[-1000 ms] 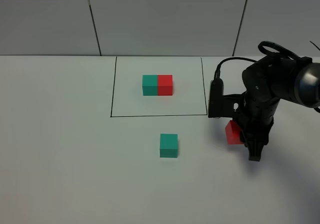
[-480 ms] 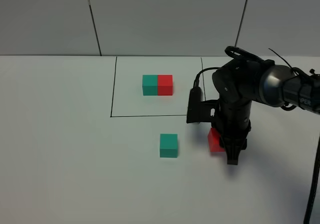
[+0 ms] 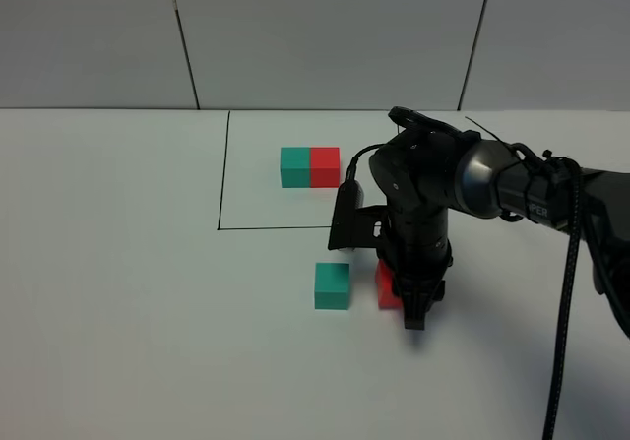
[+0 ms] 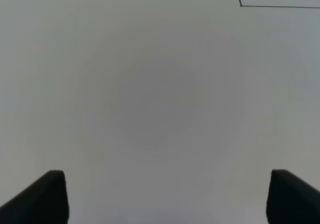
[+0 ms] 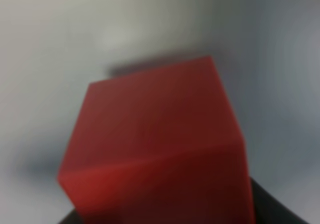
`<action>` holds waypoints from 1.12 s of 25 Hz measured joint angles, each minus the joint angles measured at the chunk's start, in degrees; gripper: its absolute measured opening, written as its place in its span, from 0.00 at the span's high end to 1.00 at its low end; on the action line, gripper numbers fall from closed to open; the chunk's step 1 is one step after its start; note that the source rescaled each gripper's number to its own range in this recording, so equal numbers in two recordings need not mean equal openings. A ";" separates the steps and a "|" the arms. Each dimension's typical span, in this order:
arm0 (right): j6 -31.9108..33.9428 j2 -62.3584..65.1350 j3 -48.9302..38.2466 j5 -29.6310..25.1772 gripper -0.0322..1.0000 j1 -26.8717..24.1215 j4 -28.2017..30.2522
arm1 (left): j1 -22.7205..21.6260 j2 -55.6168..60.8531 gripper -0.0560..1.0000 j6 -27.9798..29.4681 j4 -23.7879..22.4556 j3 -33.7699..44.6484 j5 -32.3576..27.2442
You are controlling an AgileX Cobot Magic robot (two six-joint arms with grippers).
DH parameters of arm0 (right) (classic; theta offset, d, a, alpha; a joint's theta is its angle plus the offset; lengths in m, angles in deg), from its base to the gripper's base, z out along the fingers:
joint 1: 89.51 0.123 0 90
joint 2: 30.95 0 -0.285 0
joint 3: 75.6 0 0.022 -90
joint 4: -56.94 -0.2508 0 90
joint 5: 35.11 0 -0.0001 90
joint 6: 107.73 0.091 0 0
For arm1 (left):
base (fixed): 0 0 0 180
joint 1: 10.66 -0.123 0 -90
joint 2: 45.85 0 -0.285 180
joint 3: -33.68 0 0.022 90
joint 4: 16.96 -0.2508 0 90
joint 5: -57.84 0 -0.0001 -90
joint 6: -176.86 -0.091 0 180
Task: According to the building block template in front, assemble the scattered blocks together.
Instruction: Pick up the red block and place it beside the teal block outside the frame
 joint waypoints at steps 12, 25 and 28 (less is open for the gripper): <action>2.65 -1.40 2.09 -0.56 0.96 0.38 0.06 | 0.00 0.00 0.14 0.00 0.00 0.00 0.00; 5.05 -4.21 4.36 -2.74 0.96 0.82 0.53 | 0.00 0.00 0.14 -0.05 0.00 0.00 0.00; 5.78 -4.39 4.57 -2.69 0.96 1.45 0.75 | 0.00 0.00 0.14 -0.05 0.00 0.00 0.00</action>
